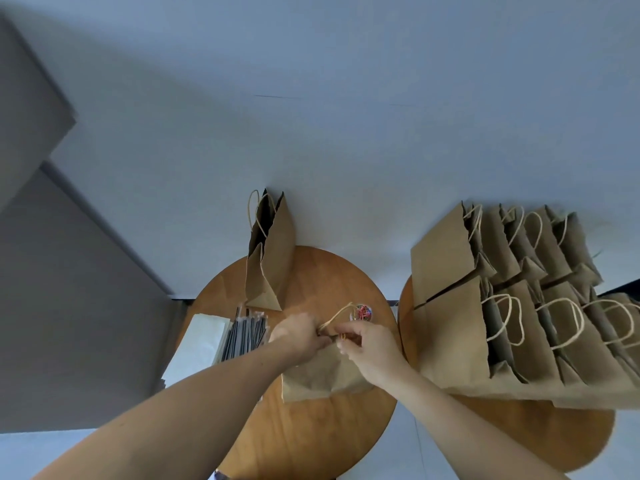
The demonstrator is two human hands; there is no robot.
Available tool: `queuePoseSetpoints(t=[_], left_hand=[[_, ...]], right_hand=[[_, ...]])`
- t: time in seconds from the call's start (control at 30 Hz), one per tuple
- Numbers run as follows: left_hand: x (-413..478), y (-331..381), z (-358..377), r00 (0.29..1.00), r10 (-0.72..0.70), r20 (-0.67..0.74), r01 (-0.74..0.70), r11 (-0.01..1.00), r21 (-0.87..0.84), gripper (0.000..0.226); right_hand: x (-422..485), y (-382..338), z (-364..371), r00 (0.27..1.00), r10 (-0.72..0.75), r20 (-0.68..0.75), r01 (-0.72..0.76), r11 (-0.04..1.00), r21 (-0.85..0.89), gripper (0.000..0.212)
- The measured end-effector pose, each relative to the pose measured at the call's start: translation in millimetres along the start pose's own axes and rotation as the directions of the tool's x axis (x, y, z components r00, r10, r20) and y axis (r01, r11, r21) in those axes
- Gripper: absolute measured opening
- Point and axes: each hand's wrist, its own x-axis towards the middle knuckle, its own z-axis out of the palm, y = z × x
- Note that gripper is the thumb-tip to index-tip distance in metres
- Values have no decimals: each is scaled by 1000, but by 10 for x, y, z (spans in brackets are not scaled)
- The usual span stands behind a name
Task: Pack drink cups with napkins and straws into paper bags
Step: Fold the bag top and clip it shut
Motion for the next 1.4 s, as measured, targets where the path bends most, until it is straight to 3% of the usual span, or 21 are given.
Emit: queuePoseSetpoints(t=[0.13, 0.37, 0.5, 0.83, 1.07, 1.4], left_hand=[[-56, -32, 38, 1000, 15, -11, -15, 1000, 8, 24], [-144, -44, 166, 995, 77, -64, -75, 996, 48, 24], [-181, -29, 183, 992, 91, -83, -83, 992, 96, 29], [-187, 22, 153, 997, 71, -20, -68, 990, 124, 34], [-205, 26, 149, 998, 55, -39, -51, 993, 109, 32], [-159, -9, 151, 997, 62, -53, -59, 997, 57, 24]], right_hand=[[30, 0, -3, 991, -132, -35, 125, 977, -171, 20], [94, 51, -19, 978, -208, -22, 197, 953, -230, 15], [144, 83, -64, 962, -265, 59, 270, 906, -327, 19], [323, 197, -80, 961, -257, 106, 278, 867, -413, 11], [444, 132, -102, 952, -260, 163, 305, 864, -401, 22], [473, 100, -94, 941, -279, 191, 338, 805, -487, 20]])
